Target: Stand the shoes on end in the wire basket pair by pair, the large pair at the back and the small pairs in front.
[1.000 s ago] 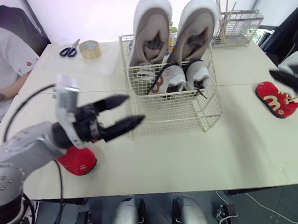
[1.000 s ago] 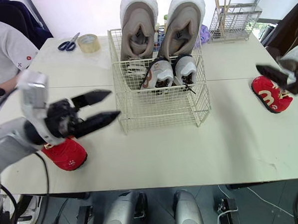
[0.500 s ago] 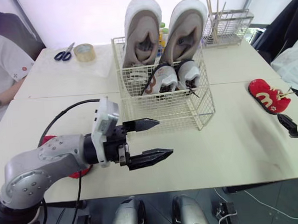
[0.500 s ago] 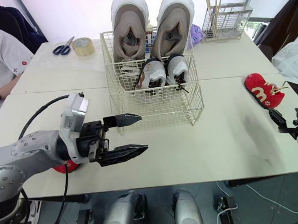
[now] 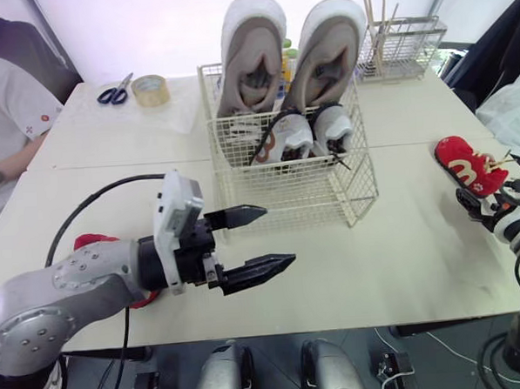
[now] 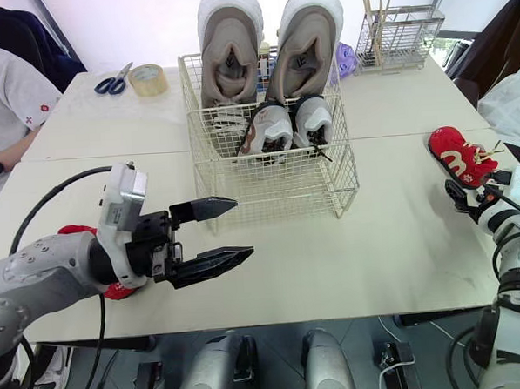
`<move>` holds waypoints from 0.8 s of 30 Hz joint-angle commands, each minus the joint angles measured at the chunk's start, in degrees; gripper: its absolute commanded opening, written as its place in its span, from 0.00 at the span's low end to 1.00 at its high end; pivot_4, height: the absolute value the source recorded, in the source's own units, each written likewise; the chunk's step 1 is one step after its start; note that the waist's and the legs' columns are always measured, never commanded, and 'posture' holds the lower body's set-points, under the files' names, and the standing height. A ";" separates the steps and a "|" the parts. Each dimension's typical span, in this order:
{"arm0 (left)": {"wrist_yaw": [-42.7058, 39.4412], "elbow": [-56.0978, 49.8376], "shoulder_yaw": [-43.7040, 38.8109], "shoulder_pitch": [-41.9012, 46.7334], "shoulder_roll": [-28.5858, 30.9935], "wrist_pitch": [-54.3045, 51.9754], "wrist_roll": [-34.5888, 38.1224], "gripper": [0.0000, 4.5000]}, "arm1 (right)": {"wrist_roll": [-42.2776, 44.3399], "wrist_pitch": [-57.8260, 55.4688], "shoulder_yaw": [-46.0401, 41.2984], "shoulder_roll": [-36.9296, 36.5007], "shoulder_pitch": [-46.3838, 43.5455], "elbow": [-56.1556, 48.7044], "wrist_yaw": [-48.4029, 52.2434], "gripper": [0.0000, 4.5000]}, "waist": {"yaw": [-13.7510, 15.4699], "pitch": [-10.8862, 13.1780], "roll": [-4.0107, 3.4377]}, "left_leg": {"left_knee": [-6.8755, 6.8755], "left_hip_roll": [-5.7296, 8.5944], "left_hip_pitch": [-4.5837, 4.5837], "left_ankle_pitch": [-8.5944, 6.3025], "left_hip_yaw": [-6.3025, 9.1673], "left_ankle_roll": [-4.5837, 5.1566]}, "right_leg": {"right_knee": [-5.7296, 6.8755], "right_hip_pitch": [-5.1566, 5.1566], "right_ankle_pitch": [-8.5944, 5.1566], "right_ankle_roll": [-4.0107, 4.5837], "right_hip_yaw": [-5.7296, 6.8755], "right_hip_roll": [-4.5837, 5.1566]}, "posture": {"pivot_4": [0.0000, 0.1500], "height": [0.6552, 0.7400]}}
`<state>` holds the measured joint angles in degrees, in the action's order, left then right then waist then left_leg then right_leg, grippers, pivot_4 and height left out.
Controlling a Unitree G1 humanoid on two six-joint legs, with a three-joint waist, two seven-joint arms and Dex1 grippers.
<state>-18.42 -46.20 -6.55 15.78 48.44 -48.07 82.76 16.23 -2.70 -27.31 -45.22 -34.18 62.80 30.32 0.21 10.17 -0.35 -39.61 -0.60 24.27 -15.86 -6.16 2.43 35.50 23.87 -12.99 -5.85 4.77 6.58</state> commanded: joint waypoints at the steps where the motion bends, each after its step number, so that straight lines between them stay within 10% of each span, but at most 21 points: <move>1: 0.49 -2.16 -3.49 -1.43 2.28 1.32 2.05 1.00 | -1.31 4.41 0.44 -0.77 -3.20 4.27 -2.13 1.00 | -0.18 0.00 0.00 | 0.00 0.00 0.00 0.00 0.00 0.00 | 0.00 0.00 0.00 0.00 0.00 0.00 | 1.00 1.00; 14: 2.27 -3.34 -7.80 -5.54 7.82 2.70 6.43 1.00 | -2.90 11.70 1.26 0.98 -8.44 11.09 -5.07 1.00 | -1.19 0.01 -0.02 | 0.14 -0.01 -0.18 0.02 0.01 -0.06 | -0.10 -0.14 0.00 0.00 0.01 0.00 | 1.00 1.00; 24: 2.33 -3.35 -9.02 -7.45 9.72 3.72 6.98 1.00 | -4.69 11.46 2.56 1.68 -10.83 12.27 -4.58 0.14 | -1.31 0.03 -0.03 | 0.42 0.00 -0.52 0.06 0.01 -0.16 | -0.23 -0.36 -0.01 0.02 0.01 0.00 | 1.00 1.00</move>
<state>-15.84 -48.59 -13.21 8.54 57.41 -45.70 89.36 12.03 7.90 -24.95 -43.31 -43.74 75.60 25.94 -1.10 10.19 -0.39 -39.19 -0.60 23.74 -15.80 -6.15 2.27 35.26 23.49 -13.00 -5.83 4.79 6.58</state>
